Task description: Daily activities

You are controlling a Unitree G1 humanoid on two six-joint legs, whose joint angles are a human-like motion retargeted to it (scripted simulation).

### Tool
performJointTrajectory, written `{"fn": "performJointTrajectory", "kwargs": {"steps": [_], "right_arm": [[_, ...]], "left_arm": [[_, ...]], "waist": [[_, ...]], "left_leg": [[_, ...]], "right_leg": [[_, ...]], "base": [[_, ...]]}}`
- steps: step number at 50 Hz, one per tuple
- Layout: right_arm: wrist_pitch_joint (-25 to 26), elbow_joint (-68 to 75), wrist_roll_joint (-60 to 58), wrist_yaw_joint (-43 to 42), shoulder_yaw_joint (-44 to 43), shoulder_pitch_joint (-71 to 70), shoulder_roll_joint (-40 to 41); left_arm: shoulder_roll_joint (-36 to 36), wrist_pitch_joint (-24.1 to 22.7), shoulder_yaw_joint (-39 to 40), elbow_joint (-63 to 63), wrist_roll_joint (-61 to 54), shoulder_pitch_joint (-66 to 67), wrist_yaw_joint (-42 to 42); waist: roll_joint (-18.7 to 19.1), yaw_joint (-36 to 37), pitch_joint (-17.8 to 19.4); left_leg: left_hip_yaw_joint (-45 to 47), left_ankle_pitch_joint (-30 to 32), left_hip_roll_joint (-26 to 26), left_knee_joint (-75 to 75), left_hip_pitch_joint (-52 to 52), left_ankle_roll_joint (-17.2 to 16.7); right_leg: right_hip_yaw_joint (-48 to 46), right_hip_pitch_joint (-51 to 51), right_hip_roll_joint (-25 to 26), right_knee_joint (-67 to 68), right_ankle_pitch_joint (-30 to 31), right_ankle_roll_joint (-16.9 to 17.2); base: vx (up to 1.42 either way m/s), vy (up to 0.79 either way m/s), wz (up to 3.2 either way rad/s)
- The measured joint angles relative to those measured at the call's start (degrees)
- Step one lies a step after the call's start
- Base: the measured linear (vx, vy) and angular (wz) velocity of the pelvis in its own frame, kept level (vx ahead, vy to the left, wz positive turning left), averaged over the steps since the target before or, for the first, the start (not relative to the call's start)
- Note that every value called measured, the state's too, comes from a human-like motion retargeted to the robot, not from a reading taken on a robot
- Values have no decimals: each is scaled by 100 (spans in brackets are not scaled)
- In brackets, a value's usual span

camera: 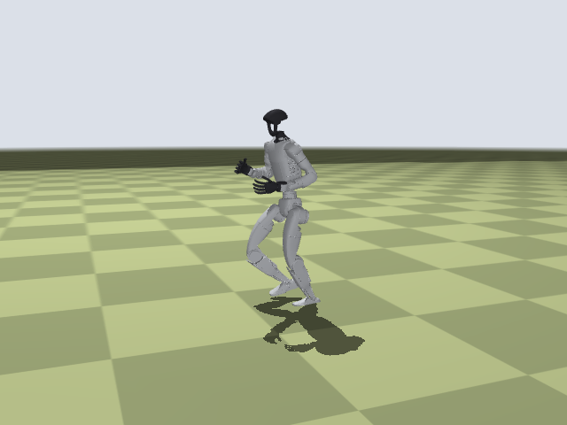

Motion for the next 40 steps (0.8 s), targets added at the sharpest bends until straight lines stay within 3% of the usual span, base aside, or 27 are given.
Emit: {"fn": "performJointTrajectory", "kwargs": {"steps": [5, 10, 13, 17, 20, 22, 27, 32, 36, 40], "right_arm": [[-132, -140, -304, -351, 27, -113, -123], [-318, -469, -919, -759, 27, -115, -351], [-409, -740, -1119, -1137, 109, -30, -483], [-531, -952, -1092, -1770, 317, 154, -622], [-617, -1024, -1082, -2161, 386, 214, -780], [-629, -1082, -1156, -2347, 384, 200, -879], [-564, -1180, -1529, -2848, 340, -250, -999], [-441, -1227, -1626, -3078, 320, -824, -680], [-360, -1302, -1583, -3143, 372, -1060, -492], [-261, -1311, -1808, -3245, 474, -1068, -528]], "left_arm": [[-311, -295, 18, -41, 163, 176, 668], [-446, -622, 88, -300, 774, 165, 1833], [-505, -706, 125, -493, 1070, 205, 2583], [-520, -787, 113, -740, 1211, 372, 3215], [-485, -802, 74, -872, 1154, 424, 3437], [-495, -797, 47, -909, 1119, 482, 3501], [-568, -684, -26, -688, 959, 379, 3615], [-647, -616, -164, -415, 720, 190, 3515], [-587, -639, -361, -502, 447, 204, 3395], [-548, -690, -512, -665, 200, 297, 3377]], "waist": [[335, -302, 98], [611, -468, 135], [872, -553, 36], [1185, -578, -191], [1331, -475, -292], [1340, -371, -325], [1179, -31, -243], [728, 367, -215], [339, 639, -359], [-78, 681, -606]], "left_leg": [[-401, -325, 254, 34, 559, -178], [-494, -280, 576, 394, 1095, -538], [-711, 590, 835, 916, 1195, -981], [-781, 2508, 1274, 2117, 790, -1739], [-630, 3393, 1586, 3251, 254, -2025], [-418, 3322, 1821, 4036, -148, -1905], [46, 2022, 2445, 5565, -1511, -1117], [415, 1113, 2327, 5152, -2875, -626], [673, 1122, 1821, 3383, -3409, -700], [772, 1861, 992, 1079, -3181, -912]], "right_leg": [[159, -912, 1204, -1277, 256, 443], [80, -1203, 1831, -2293, 515, 715], [-87, -986, 2167, -2375, 764, 609], [-306, -426, 2640, -2781, 1002, 476], [-384, 56, 2899, -3018, 786, 314], [-397, 331, 2980, -2987, 423, 177], [-178, 1053, 3090, -3006, -460, 3], [198, 1775, 2771, -3112, -882, 128], [264, 2364, 2270, -3329, -504, 464], [288, 2639, 1591, -3114, 384, 929]], "base": [[60, 3, 78], [67, -5, 24], [71, -9, -25], [68, -7, -52], [67, -2, -59], [68, 0, -53], [71, 2, -41], [77, 5, -26], [82, 9, -14], [82, 13, 8]]}}
